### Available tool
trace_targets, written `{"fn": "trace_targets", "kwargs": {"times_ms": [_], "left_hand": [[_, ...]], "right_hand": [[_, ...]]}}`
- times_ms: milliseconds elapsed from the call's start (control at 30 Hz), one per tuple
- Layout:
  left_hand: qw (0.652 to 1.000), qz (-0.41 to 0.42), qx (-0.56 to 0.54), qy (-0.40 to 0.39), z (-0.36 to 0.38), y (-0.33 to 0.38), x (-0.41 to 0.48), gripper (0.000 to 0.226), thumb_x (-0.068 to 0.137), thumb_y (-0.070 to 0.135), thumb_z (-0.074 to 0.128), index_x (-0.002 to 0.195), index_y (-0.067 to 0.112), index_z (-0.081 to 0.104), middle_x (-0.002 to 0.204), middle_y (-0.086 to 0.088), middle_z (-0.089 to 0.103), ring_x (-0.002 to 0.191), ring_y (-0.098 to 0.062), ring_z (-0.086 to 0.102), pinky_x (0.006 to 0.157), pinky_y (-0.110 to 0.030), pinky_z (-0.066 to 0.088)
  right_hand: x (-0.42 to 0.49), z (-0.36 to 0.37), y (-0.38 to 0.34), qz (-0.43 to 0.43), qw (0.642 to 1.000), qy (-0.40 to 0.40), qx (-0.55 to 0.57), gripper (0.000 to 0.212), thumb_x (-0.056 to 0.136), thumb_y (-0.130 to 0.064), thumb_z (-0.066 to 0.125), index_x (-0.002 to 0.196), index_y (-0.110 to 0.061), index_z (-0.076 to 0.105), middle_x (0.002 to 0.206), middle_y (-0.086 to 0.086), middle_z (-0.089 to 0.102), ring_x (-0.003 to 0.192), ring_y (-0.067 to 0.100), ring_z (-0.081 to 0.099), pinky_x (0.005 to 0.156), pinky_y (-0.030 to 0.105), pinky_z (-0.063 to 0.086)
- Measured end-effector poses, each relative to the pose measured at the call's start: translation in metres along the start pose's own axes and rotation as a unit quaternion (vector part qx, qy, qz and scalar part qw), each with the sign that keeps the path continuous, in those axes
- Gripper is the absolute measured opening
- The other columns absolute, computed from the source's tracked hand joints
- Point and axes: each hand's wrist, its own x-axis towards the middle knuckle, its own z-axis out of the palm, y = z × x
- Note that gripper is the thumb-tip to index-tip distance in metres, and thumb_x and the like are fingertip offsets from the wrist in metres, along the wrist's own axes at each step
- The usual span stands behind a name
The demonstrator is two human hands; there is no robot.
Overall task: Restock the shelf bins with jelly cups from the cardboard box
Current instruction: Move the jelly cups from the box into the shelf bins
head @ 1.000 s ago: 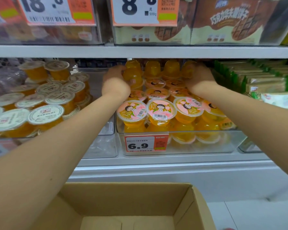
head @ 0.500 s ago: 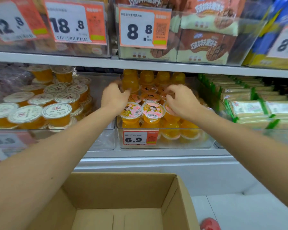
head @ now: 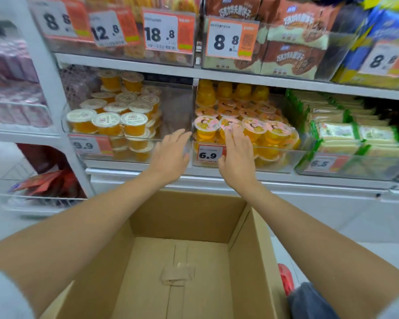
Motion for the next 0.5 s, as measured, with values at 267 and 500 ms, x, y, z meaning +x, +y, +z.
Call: {"fn": "trace_targets", "kwargs": {"times_ms": [267,500], "left_hand": [[0.995,0.014,0.023,-0.095,0.008,0.019,0.037,0.072,0.099,0.04,0.043,0.154,0.026,0.0,0.162,0.009,-0.009,0.145,-0.025,0.018,0.11,-0.051,0.026],[0.999,0.006,0.008,0.039,0.004,0.019,-0.002,0.049,0.092,0.023,0.051,0.139,0.018,0.038,0.138,-0.004,0.044,0.122,-0.027,0.043,0.096,-0.041,0.038]], "right_hand": [[0.029,-0.004,0.004,0.016,0.998,-0.063,0.01,0.068,0.09,-0.012,0.049,0.152,-0.011,0.02,0.16,0.008,0.015,0.15,0.023,0.005,0.122,0.039,0.004],[-0.036,0.0,0.0,-0.047,0.997,-0.01,0.059,0.046,0.079,-0.001,0.058,0.125,-0.006,0.057,0.129,0.011,0.054,0.121,0.03,0.049,0.102,0.041,0.039]]}}
